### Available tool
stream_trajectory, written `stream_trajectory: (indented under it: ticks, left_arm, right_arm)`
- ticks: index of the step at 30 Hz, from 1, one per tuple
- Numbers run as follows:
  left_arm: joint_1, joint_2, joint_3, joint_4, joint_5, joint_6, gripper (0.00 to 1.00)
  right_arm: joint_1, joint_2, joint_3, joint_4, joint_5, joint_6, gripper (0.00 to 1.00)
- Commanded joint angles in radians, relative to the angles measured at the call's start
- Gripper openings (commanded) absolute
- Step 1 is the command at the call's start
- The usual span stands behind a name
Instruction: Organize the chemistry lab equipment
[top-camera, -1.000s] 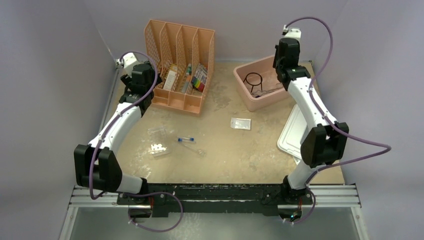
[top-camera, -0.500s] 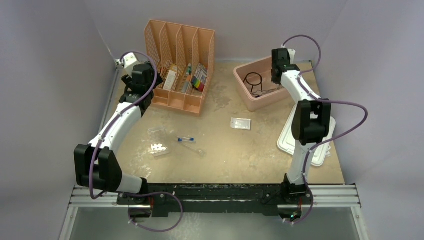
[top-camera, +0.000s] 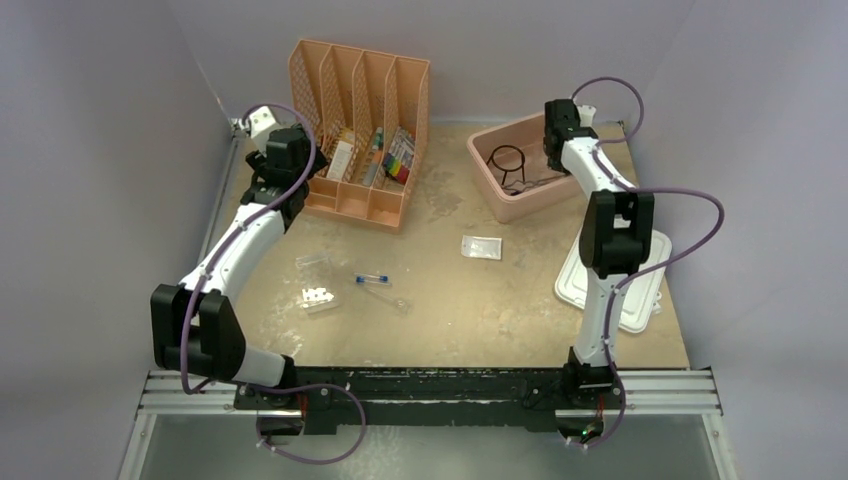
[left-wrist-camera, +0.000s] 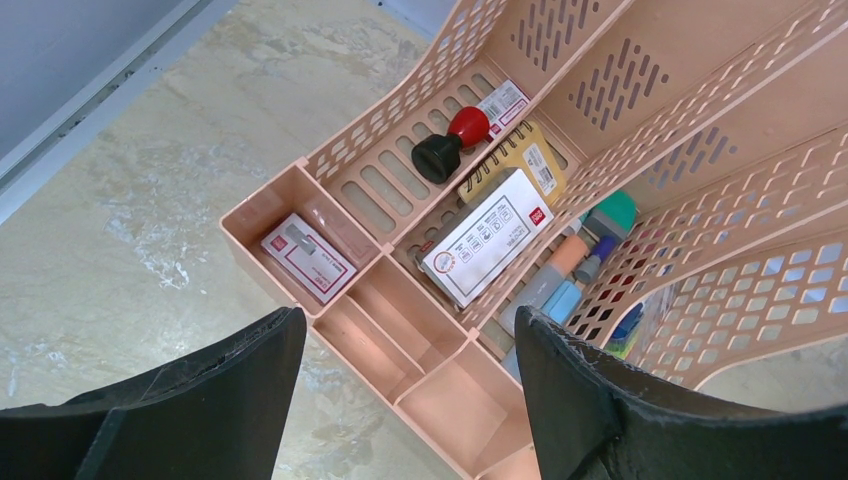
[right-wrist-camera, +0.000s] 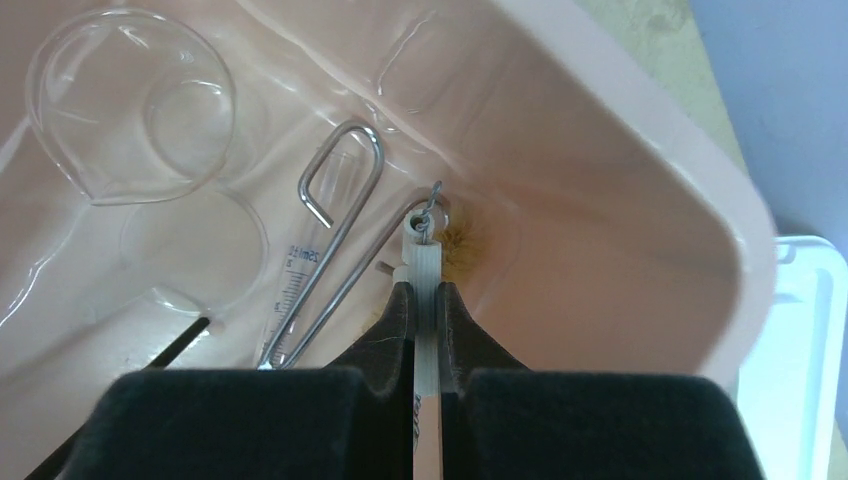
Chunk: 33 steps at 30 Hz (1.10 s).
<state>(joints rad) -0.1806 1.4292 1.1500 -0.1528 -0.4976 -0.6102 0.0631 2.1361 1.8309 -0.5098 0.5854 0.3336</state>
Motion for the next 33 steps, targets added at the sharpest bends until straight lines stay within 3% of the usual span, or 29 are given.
stream_trajectory:
  ticks: [1,4,7,10,23,33]
  left_arm:
    - [0.004,-0.001,0.033,0.025,0.007,-0.016,0.76]
    - [0.004,-0.001,0.033,0.024,0.007,-0.016,0.76]
    - [0.004,-0.001,0.036,0.024,0.013,-0.013,0.76]
    - [0.004,-0.001,0.039,0.031,0.049,0.003,0.75]
    - [0.004,-0.007,0.028,0.086,0.196,0.027,0.75]
    - [0.004,-0.044,-0.006,0.126,0.315,0.031,0.75]
  right_arm:
    - [-0.004,-0.004,0.041,-0.013,-0.013,0.019,0.02]
    - [-0.005,-0.009,0.045,-0.007,-0.063,0.029,0.11]
    - [-0.010,-0.037,0.041,-0.005,-0.107,0.058,0.28]
    - [-0.019,-0.074,0.037,0.008,-0.145,0.065,0.38]
    - [-0.023,-0.225,0.077,0.004,-0.254,0.026,0.47]
    - [-0.023,-0.431,-0.076,0.027,-0.412,-0.018,0.60]
